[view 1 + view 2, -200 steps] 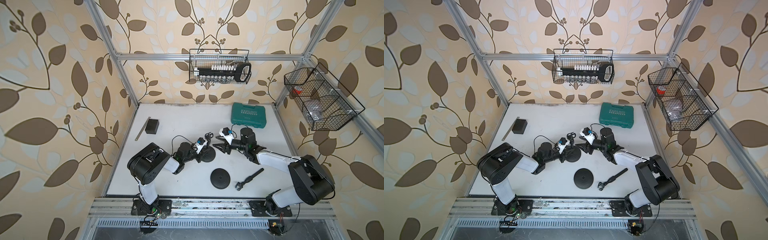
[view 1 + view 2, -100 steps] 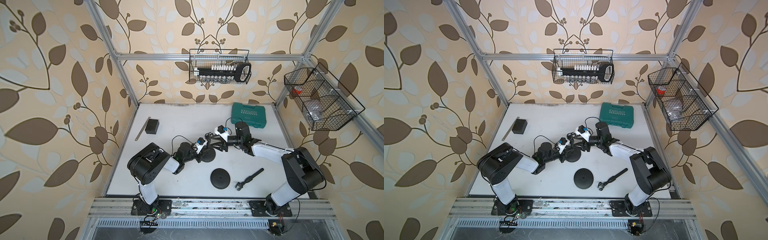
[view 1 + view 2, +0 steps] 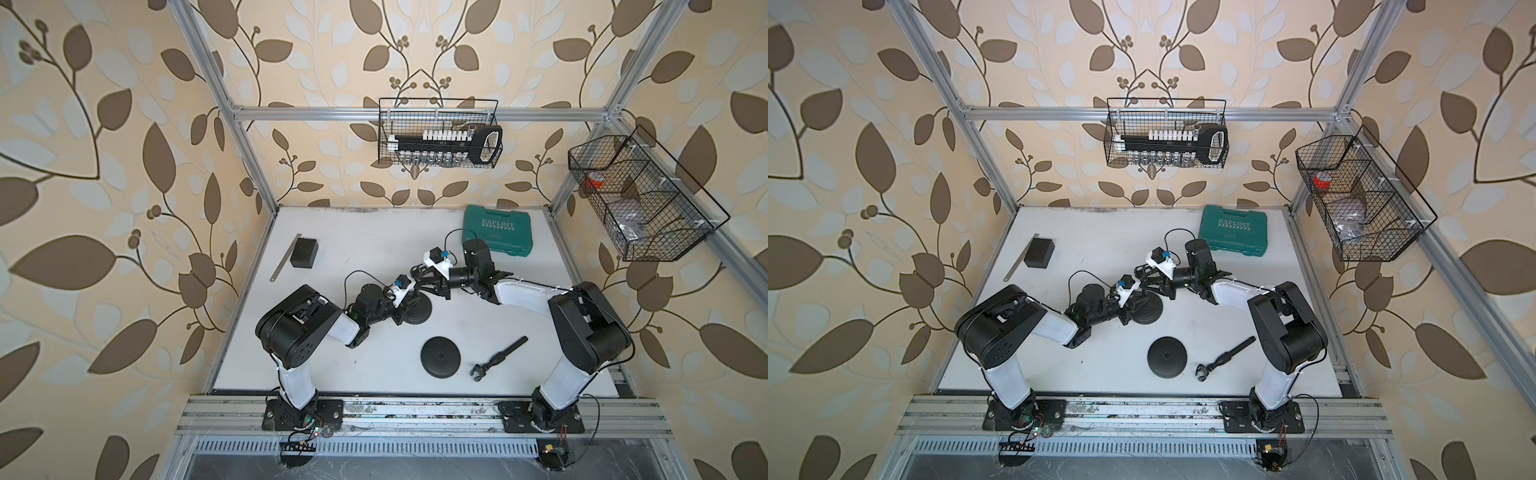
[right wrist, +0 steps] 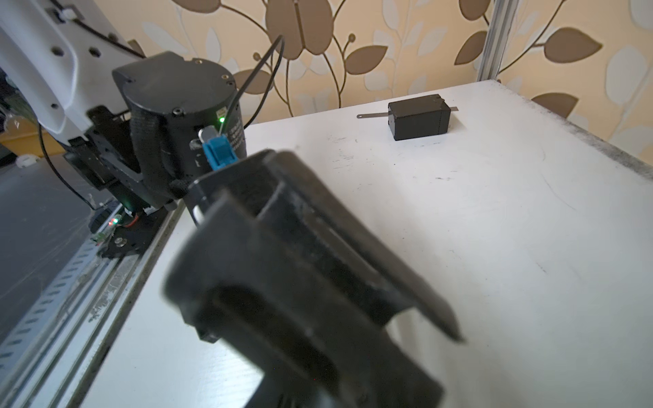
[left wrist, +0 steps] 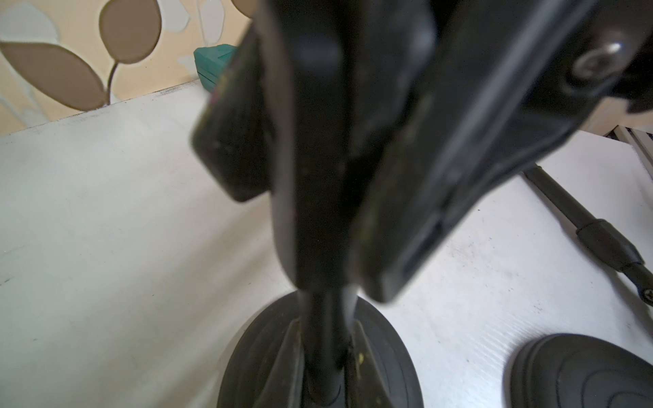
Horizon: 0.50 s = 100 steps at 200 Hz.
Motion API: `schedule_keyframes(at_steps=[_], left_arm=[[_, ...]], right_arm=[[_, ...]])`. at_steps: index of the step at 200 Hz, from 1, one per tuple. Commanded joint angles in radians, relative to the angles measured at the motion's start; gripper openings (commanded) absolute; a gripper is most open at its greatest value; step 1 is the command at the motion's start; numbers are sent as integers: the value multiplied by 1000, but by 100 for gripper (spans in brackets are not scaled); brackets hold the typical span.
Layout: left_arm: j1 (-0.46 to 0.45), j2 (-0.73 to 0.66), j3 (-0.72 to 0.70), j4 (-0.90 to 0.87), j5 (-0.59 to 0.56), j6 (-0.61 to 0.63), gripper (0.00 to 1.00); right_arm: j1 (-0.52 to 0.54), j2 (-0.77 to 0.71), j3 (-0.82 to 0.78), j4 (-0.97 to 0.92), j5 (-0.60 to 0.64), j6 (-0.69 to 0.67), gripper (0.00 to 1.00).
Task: Assemble a microphone stand
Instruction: Screw the microphone stand pole into the microphone stand base.
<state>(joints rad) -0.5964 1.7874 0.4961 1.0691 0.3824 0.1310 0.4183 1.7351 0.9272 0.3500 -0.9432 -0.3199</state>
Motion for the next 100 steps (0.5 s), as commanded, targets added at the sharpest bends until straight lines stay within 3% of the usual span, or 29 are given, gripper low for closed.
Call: schedule_keyframes(at_steps=[1,14,47,100], left_arm=[[-11,20,12,-30,9,19,9],[-11,22,12,-29,9,19,9],[-11,19,10,-29,9,19,10],[-12,-4,6,-24,16,-10,27]], right_arm=[[8,19,-4,33,-17,8,10],[15,16,-21,50,5,9,0],[42,9,-96,152,122,32,0],[107,-24,-247,351,402,110,0]])
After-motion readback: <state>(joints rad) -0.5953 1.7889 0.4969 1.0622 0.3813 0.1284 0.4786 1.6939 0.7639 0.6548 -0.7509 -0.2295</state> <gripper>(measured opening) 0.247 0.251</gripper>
